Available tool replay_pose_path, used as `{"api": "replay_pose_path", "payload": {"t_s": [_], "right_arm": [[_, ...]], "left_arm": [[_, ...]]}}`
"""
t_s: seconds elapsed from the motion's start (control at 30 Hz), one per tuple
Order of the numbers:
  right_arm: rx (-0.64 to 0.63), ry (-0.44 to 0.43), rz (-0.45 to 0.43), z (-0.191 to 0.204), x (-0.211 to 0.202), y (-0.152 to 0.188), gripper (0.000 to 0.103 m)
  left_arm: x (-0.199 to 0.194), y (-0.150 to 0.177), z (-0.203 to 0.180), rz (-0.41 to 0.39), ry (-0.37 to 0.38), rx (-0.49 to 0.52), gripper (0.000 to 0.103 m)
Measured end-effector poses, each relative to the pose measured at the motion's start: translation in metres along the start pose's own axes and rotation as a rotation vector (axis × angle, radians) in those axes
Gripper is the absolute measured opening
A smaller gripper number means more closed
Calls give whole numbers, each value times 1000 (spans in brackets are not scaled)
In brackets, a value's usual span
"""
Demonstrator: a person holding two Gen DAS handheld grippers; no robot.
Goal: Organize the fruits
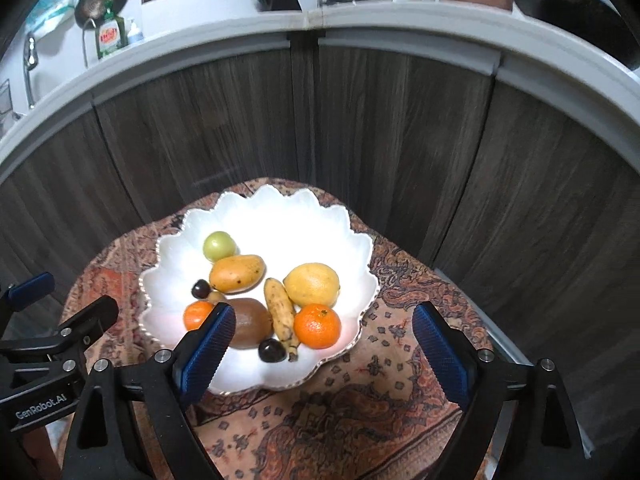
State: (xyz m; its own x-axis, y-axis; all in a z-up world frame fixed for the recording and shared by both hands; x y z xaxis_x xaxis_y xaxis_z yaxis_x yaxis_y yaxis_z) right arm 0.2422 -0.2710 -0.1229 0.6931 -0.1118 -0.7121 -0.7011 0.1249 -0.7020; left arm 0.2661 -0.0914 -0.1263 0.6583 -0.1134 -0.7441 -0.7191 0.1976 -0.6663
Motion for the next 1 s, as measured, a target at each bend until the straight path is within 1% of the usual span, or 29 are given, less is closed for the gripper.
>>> {"api": "replay_pose_path", "payload": {"t_s": [0.23, 0.3, 0.4, 0.57, 0.67, 0.83, 1.0], "right_arm": [[-5, -14, -53, 5, -52, 2, 91], [0, -20, -62, 5, -66, 4, 91], [10, -30, -60, 5, -83, 8, 92], [15, -28, -72, 5, -109, 17, 92], [1, -35, -60, 6, -123, 25, 92], [2, -24, -72, 2, -148, 36, 92], [16, -30, -63, 1, -164, 48, 92]], "left_arm": [[-46, 9, 3, -24, 5, -14, 99], [-61, 14, 5, -32, 0, -25, 101], [-79, 20, 7, -40, -6, -36, 102], [-109, 33, 8, -63, -21, -26, 102], [-127, 43, 8, -68, -32, -28, 102], [-150, 54, 7, -87, -42, -15, 102], [-168, 63, 6, -89, -35, -27, 102]]}}
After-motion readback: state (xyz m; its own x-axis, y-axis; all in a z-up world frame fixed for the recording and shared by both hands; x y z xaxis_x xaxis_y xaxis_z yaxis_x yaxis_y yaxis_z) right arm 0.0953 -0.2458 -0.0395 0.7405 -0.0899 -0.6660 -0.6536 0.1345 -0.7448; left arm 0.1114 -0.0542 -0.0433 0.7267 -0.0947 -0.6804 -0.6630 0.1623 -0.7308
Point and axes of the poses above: each gripper's, at about its wrist camera, not at the fingertips, and x roughly the way its jaws point, z to its left, y to its underside, the point moved 6 cm from there along x, roughly the way its jaws point, and after that the axes turned 1 degree about -z, right-handed, at the moved point
